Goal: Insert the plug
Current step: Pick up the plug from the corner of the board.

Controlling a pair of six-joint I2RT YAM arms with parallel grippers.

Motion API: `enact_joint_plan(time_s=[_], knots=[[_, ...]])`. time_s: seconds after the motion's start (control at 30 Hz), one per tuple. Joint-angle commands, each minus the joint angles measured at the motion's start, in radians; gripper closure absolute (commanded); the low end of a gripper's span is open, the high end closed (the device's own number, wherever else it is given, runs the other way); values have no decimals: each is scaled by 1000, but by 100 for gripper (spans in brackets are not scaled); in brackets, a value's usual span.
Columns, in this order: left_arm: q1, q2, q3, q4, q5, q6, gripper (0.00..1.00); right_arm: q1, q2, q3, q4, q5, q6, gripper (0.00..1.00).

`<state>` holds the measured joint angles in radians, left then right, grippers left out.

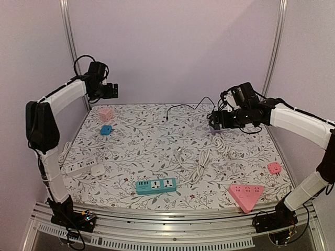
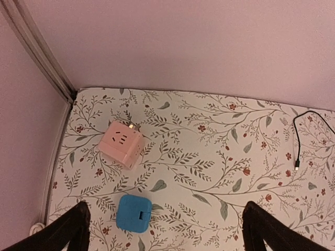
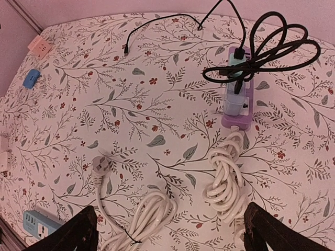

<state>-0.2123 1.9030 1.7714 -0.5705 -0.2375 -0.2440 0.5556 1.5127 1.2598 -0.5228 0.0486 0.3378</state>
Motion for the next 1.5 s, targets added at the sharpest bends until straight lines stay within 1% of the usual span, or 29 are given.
enact_joint_plan(time_s=[0.0, 0.2, 0.3, 0.37, 0.4, 0.53, 0.67, 0.9, 1.0, 1.03, 1.13, 1.2, 1.3, 1.4, 1.47], knots=[[88, 221, 226, -104, 7, -31, 0, 0, -40, -42, -39, 43, -22, 5], [180, 511, 582, -166, 110, -46, 1, 1, -40, -38, -80, 65, -60, 4], [207, 615, 681, -128, 175, -34, 0, 1, -12, -14, -103, 61, -69, 5], [211, 670, 727, -106, 191, -25, 1, 0, 6, 4, -126, 65, -75, 5], [231, 691, 739, -97, 198, -18, 0, 0, 18, 13, -138, 67, -80, 5], [263, 748, 750, -87, 242, 26, 1, 1, 33, 23, -169, 88, -100, 4], [265, 779, 738, -99, 354, 109, 0, 1, 39, 25, -180, 106, -117, 4], [264, 771, 660, -88, 451, 212, 0, 0, 50, 32, -188, 101, -118, 4], [258, 748, 613, -72, 450, 254, 0, 0, 45, 27, -191, 106, -121, 4], [254, 740, 598, -70, 427, 276, 1, 1, 44, 27, -192, 108, -123, 4], [246, 733, 578, -62, 410, 288, 2, 0, 43, 29, -192, 106, -124, 4], [238, 730, 575, -50, 385, 289, 10, 0, 45, 30, -193, 100, -123, 4], [231, 714, 547, -25, 364, 295, 29, 1, 46, 29, -192, 93, -122, 4], [224, 674, 484, 22, 379, 315, 49, 0, 44, 24, -193, 94, -122, 4], [217, 643, 443, 52, 379, 328, 66, 0, 44, 24, -193, 92, -124, 4]])
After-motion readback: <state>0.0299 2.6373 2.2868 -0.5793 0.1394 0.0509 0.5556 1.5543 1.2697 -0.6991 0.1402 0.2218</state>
